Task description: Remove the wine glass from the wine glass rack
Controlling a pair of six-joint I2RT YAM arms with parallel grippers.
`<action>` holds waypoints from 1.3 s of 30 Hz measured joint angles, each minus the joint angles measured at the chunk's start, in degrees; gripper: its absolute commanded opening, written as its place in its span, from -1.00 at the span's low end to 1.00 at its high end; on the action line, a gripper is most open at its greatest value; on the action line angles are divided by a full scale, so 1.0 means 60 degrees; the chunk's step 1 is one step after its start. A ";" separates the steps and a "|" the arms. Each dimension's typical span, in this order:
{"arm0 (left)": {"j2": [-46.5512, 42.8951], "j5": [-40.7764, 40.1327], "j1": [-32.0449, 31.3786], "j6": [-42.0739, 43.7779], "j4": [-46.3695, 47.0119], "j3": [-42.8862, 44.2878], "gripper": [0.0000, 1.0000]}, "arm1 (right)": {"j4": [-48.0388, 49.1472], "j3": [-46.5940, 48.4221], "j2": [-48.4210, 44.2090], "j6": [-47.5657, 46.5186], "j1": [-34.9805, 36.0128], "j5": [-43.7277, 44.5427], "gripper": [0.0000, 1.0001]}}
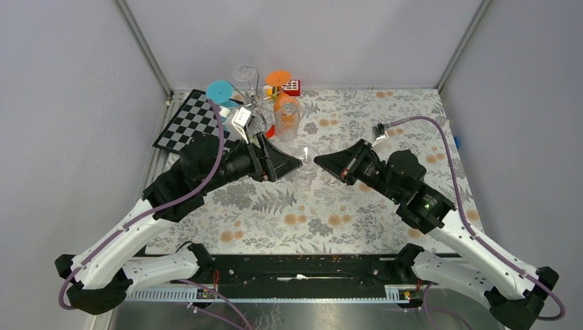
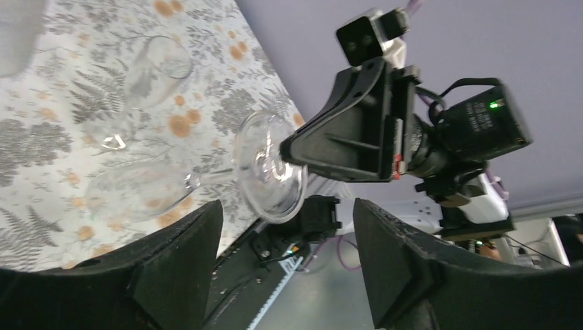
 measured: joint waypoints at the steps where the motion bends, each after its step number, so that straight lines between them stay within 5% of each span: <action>1: 0.0047 0.0226 0.0040 -0.0142 0.0117 -0.0033 0.31 | 0.0029 -0.0124 -0.0087 0.0026 -0.0004 -0.0073 -1.00; 9: 0.0372 0.1107 0.0208 -0.0845 0.0696 -0.0463 0.03 | 0.0335 -0.0492 -0.0233 0.0259 -0.0007 -0.0550 -1.00; 21: 0.0554 0.1723 0.0656 -0.1246 0.0863 -0.0739 -0.88 | 0.0874 -0.0798 -0.0229 0.0379 -0.0015 -0.0645 -0.99; 23: 0.0554 0.1778 0.0747 -0.1410 0.0969 -0.0820 -1.00 | 0.0911 -0.0812 -0.0229 0.0277 -0.0018 -0.0641 -0.80; 28: 0.0554 0.1989 0.0874 -0.1603 0.1271 -0.1009 -1.00 | 0.0907 -0.0812 -0.0229 0.0047 -0.0025 -0.0648 0.22; 30: 0.0554 0.2157 0.0882 -0.1592 0.1311 -0.1035 -1.00 | 0.0889 -0.0812 -0.0284 -0.0084 -0.0022 -0.0637 0.46; 34: 0.0554 0.2601 0.0936 -0.1650 0.1628 -0.1071 -1.00 | 0.0739 -0.0863 -0.0856 -0.0503 -0.0022 -0.0521 0.63; 39: 0.0535 0.3202 0.1013 -0.2007 0.2273 -0.1093 -1.00 | 0.0397 -0.0885 -0.2051 -0.1275 -0.0025 -0.0025 0.55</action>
